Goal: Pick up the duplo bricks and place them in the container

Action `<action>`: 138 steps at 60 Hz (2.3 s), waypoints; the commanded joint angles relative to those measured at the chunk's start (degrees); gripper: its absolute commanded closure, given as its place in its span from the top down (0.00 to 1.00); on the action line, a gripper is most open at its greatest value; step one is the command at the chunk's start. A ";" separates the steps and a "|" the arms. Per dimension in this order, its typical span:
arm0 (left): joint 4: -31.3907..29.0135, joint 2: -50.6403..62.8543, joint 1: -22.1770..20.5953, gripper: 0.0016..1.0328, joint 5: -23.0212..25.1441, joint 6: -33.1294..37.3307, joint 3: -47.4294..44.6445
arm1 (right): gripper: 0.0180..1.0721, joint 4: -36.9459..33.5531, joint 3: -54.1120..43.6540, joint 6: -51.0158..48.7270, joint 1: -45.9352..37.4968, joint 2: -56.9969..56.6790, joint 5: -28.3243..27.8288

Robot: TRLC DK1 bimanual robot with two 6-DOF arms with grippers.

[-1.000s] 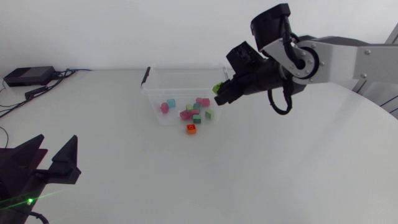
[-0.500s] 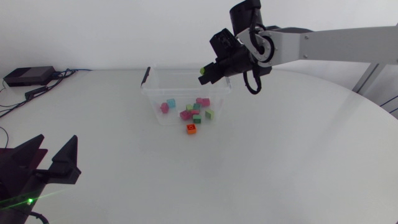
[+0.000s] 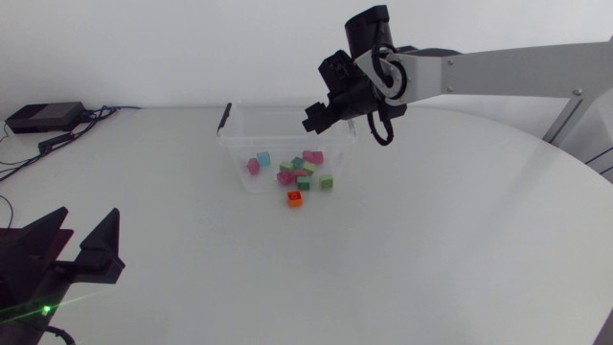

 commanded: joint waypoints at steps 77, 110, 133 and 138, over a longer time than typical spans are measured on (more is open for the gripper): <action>-0.19 -0.61 0.44 0.95 -0.36 -1.25 -1.23 | 0.94 -14.82 -5.77 25.12 16.12 10.04 8.57; -0.19 -0.61 -2.81 0.95 -0.36 -1.25 -1.23 | 0.92 -18.86 3.55 30.74 13.66 18.22 10.85; -0.19 -0.61 -5.80 0.95 -0.36 -1.25 -1.23 | 0.85 -22.20 9.08 31.97 12.69 21.38 11.47; -0.19 -0.61 -6.15 0.95 -0.36 -1.25 -1.23 | 0.81 -22.91 10.40 32.24 12.52 22.00 11.47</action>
